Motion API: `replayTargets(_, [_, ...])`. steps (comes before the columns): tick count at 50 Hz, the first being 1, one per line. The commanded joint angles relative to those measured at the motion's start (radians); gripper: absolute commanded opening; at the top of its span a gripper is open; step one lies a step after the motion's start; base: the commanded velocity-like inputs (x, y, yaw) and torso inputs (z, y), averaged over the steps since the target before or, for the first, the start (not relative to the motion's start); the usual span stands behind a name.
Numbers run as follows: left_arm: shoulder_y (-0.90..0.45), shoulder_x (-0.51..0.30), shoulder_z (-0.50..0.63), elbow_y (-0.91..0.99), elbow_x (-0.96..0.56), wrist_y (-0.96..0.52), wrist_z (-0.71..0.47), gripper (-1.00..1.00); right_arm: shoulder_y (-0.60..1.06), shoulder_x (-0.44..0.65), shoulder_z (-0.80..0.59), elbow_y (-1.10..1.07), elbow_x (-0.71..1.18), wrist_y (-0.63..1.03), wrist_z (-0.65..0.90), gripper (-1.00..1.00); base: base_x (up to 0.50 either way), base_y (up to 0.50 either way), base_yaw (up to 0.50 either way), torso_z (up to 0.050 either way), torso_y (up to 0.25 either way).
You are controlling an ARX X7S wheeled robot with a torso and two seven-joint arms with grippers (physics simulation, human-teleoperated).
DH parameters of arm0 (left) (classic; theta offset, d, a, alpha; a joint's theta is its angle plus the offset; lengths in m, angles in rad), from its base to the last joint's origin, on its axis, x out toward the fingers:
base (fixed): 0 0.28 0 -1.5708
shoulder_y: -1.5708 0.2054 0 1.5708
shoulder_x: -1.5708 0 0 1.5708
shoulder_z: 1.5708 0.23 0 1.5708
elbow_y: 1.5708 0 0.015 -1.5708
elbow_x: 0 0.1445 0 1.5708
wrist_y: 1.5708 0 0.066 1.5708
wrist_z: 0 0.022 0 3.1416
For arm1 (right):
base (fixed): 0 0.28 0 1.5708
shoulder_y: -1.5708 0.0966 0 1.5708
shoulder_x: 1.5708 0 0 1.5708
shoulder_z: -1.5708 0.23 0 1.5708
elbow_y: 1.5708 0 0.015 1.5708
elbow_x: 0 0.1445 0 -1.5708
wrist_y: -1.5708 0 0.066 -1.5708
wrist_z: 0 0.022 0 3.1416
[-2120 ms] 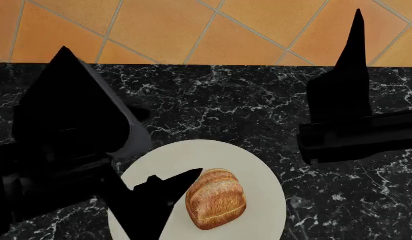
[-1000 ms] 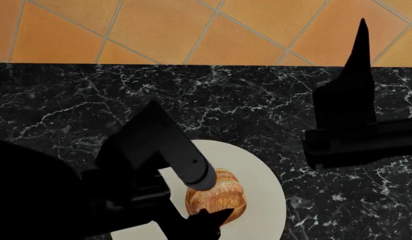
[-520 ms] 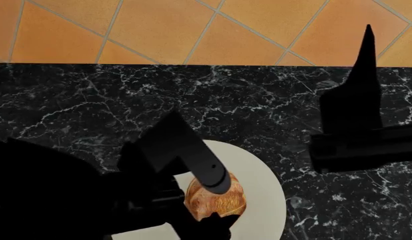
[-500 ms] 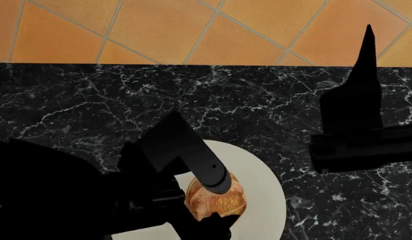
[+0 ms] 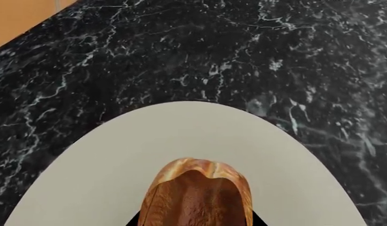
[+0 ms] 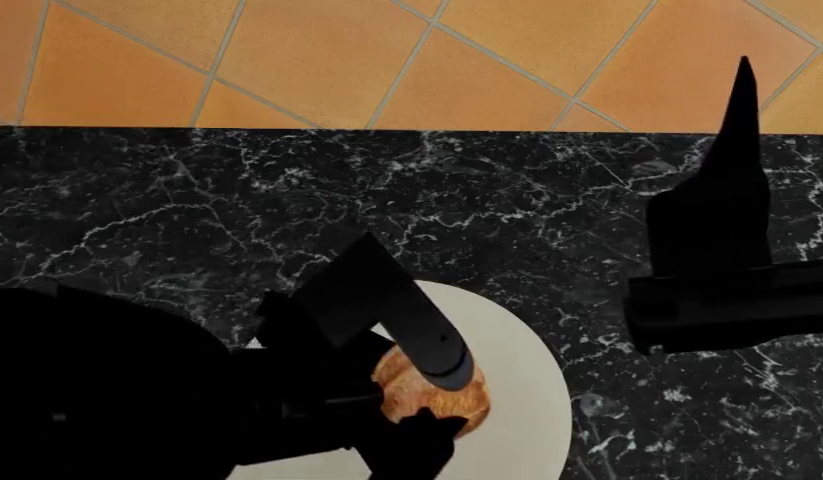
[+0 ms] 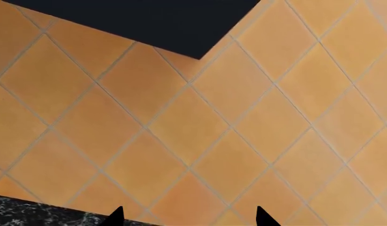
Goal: Place all breads on the cutting board.
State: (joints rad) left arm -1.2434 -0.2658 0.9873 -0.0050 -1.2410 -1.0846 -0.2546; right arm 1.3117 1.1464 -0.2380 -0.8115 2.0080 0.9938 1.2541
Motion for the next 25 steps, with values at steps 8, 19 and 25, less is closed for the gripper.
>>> replayTargets(8, [-0.007,-0.014,-0.082,0.098,-0.047,0.02,-0.034,-1.0,0.045,-0.023,0.019,0.014,0.017,-0.007,-0.005,1.0,0.0,0.0,0.0,0.0,0.001])
replayTargets(19, [-0.166,-0.144,-0.326,0.289,-0.331,-0.018,-0.294,-1.0,0.097,-0.025,0.0,0.023,0.044,0.001,0.011,1.0,0.0,0.0,0.0,0.0,0.0])
replayTargets(25, [-0.232,-0.246,-0.417,0.335,-0.408,-0.014,-0.357,-1.0,0.214,-0.053,-0.074,0.046,0.094,0.045,0.06,1.0,0.0,0.0,0.0,0.0,0.0])
